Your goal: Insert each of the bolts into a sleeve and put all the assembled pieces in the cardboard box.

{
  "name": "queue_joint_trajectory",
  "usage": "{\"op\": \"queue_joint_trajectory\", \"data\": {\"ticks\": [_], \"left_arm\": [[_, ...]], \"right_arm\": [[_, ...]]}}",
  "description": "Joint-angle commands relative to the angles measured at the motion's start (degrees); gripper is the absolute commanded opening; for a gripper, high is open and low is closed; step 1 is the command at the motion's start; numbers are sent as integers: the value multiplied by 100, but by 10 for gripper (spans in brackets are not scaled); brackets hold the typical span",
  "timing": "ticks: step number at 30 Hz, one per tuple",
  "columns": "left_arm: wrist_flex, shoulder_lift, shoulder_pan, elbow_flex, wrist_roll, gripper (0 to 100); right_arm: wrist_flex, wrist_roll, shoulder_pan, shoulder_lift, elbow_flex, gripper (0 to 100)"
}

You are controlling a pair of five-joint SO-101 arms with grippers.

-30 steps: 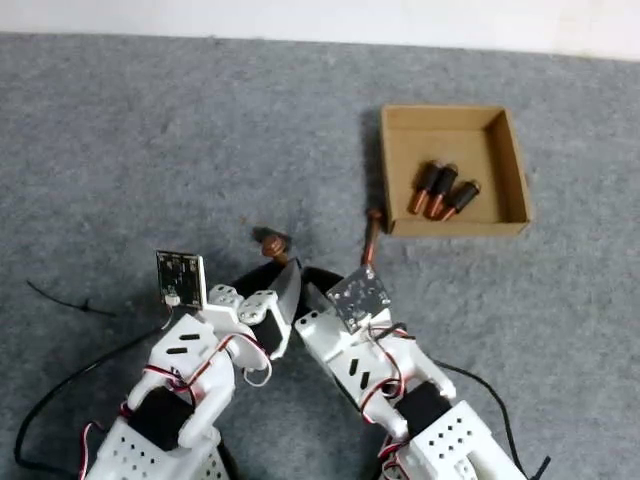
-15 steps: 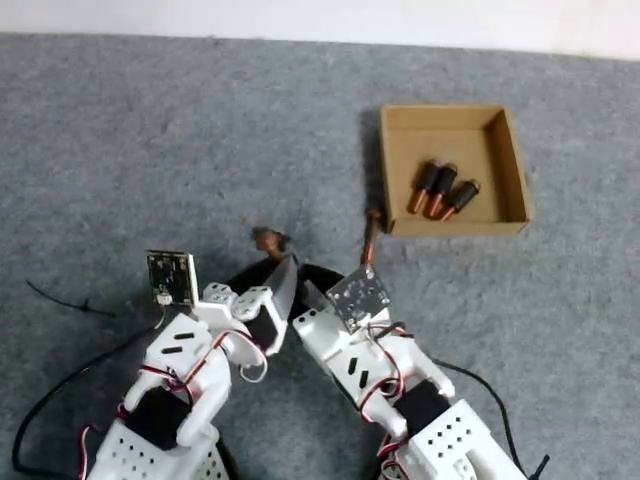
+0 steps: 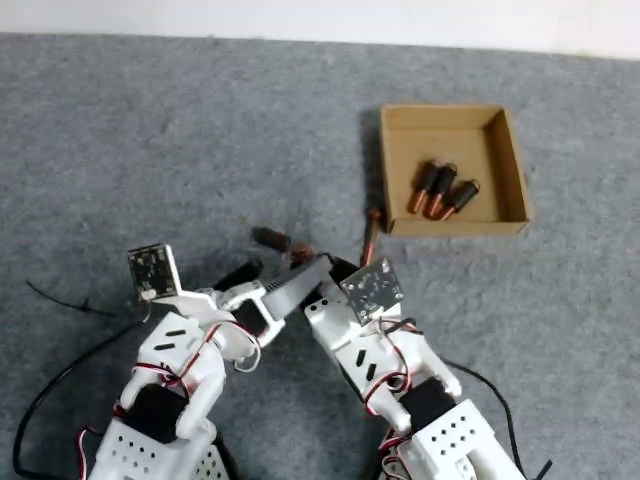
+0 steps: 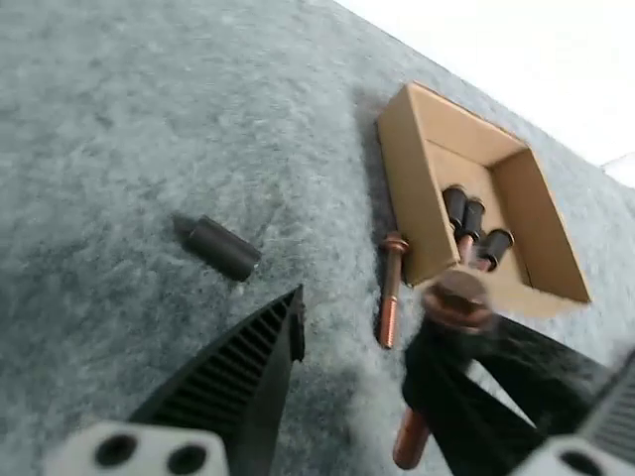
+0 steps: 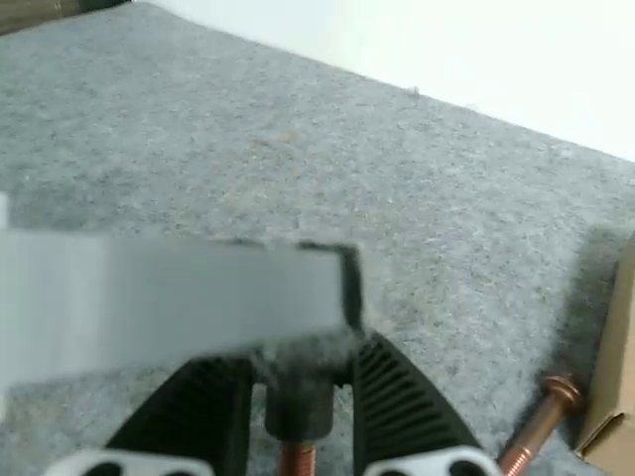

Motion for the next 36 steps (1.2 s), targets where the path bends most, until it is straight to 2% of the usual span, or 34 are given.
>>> {"op": "queue_joint_trajectory", "data": {"ticks": [1,6,12,14,16,20,23,27,28,32,36], "left_arm": [[88,-48,-462,-462,334,446],[79,-48,-1103,-629,545,446],[79,-48,-1209,-620,519,434],[79,-48,-1209,-620,510,371],[79,-48,-1209,-620,501,266],[79,-48,-1209,-629,-413,1],[97,-48,-1200,-620,-914,53],[220,-40,-1209,-532,-1037,5],[369,-40,-1209,-523,-1363,8],[1011,-48,-1209,-602,-3481,7],[1187,-48,-1314,-593,-4844,6]], "right_arm": [[-198,0,75,-92,-127,5],[-198,0,84,-92,-127,5],[-198,0,215,-92,-127,5],[-198,0,435,-92,-145,5],[-198,-9,690,-92,-145,5],[-198,-9,910,-92,-145,5],[-198,-9,963,-92,-136,5],[-198,-9,1095,-92,-127,5],[-198,-18,1138,-92,-127,5],[-198,-44,1262,-92,-127,5],[-198,-44,1314,-92,-119,5]]}}
